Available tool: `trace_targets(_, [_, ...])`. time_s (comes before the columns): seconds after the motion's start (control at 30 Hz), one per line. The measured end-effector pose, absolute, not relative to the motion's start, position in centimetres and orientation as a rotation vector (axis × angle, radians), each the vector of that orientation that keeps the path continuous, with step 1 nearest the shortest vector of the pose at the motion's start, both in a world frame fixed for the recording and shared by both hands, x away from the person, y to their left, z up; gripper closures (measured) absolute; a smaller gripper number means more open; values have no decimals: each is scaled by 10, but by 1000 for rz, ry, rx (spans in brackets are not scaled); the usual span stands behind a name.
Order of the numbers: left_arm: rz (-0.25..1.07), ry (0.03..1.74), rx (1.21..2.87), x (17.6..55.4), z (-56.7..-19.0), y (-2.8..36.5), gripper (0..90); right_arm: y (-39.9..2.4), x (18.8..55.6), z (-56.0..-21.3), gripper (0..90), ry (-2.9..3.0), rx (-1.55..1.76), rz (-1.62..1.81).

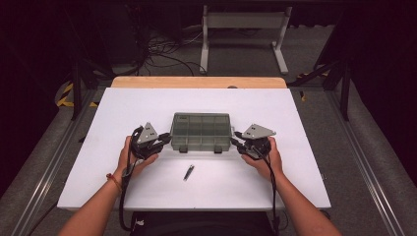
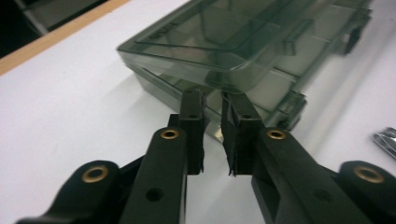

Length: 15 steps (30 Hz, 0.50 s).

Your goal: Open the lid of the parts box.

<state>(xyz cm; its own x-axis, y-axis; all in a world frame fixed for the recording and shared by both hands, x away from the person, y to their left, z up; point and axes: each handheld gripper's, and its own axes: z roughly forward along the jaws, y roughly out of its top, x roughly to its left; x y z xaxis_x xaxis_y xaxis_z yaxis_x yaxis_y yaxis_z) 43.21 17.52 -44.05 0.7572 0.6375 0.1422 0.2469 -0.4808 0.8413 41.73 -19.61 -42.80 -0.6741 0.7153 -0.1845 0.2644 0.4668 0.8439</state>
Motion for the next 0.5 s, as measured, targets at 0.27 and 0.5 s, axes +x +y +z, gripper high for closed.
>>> trace_targets(0.27, [626, 672, 2049, 434, -437, 174, 691, -194, 418, -424, 679, 2149, 781, 1139])
trace_targets(0.5, [689, 658, 2085, 439, -427, 172, 633, -191, 420, -417, 692, 2126, 738, 1113])
